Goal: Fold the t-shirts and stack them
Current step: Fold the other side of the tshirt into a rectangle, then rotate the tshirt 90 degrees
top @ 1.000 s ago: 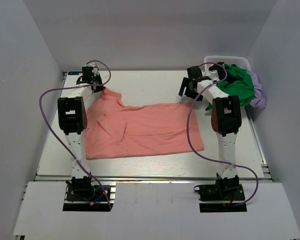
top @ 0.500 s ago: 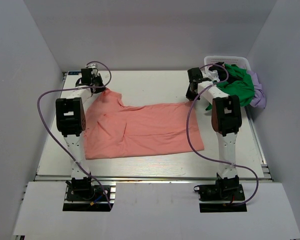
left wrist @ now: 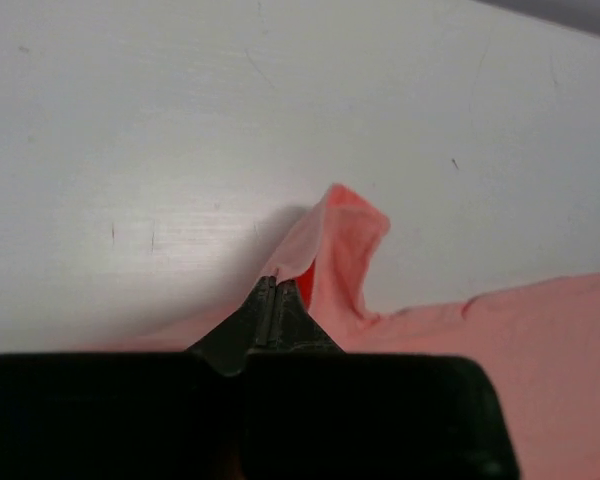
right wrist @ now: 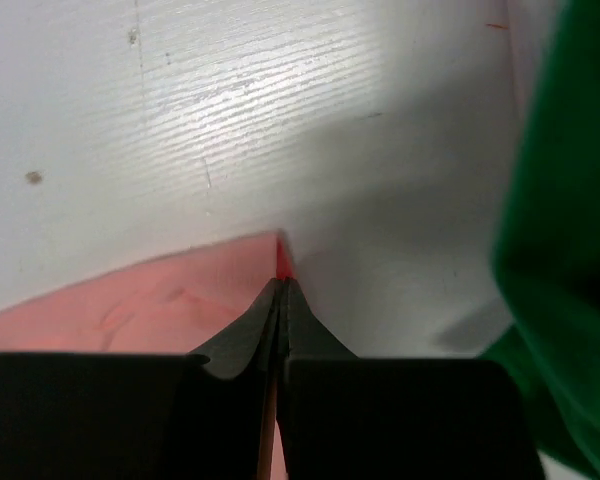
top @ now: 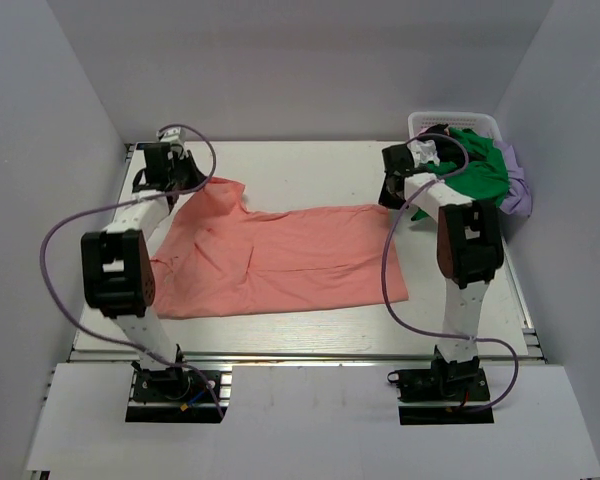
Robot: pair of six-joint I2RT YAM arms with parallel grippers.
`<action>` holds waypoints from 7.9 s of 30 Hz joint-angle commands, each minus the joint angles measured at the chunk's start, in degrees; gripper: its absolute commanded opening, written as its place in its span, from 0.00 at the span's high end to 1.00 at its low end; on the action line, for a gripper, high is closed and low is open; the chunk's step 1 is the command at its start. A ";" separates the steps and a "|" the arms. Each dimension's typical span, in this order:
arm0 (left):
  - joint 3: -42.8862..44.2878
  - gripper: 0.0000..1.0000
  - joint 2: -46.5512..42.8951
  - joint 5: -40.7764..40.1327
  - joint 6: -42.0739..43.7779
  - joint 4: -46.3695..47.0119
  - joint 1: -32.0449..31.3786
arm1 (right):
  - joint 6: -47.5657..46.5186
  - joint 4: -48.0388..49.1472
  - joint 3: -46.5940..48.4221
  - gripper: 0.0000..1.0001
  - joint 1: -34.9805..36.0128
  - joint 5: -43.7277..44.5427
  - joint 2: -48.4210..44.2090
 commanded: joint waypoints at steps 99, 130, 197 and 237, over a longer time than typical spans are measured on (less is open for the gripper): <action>-38.96 0.01 -57.60 -29.42 -28.41 -43.94 0.09 | 5.54 1.06 -43.63 0.22 0.15 -4.58 -38.93; -40.62 0.01 -28.69 12.24 -6.44 2.72 -3.78 | -2.36 8.96 -38.54 0.10 3.40 -25.58 -41.83; -27.81 0.01 -40.56 5.11 -18.05 -21.81 -19.51 | -8.24 8.43 -37.22 0.10 3.31 -25.40 -39.89; 46.57 0.01 44.23 10.80 -14.61 -7.52 -11.51 | -24.40 0.97 -43.01 0.10 12.34 -41.38 -26.27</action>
